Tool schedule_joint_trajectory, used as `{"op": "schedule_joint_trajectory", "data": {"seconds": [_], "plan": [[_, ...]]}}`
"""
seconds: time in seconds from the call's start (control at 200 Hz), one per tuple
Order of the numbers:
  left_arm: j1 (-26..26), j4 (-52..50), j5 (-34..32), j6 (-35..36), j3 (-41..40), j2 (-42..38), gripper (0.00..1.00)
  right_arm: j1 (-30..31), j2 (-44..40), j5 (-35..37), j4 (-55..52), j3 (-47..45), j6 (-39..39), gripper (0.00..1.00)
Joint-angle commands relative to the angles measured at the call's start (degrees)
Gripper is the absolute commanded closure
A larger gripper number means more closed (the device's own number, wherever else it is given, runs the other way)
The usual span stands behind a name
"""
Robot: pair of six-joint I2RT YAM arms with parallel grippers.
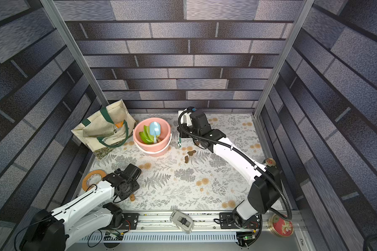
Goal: Brush the soil off the hand trowel and place it into the bucket
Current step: Pick up the hand trowel from the center of the board.
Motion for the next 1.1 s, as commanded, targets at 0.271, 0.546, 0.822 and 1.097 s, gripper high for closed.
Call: {"op": "schedule_joint_trajectory", "data": {"seconds": [0.271, 0.546, 0.822, 1.097], "plan": [[-1.2, -3.8, -1.7, -1.9, -2.0, -6.7, 0.66, -0.8, -2.1, -0.2, -0.9, -0.9, 0.0, 0.95], [-1.6, -6.0, 3.3, -0.1, -2.1, -5.5, 0.55, -0.9, -2.4, 0.4, -1.1, -1.3, 0.2, 0.95], [-3.7, -2.3, 4.6, -1.9, -1.2, -1.3, 0.57, -1.0, -2.8, 0.9, -1.5, -1.6, 0.0, 0.95], [-4.5, -1.1, 3.8, -1.5, 0.0, 1.7, 0.65, -1.2, -2.4, 0.5, -1.8, -1.8, 0.0, 0.95]]}}
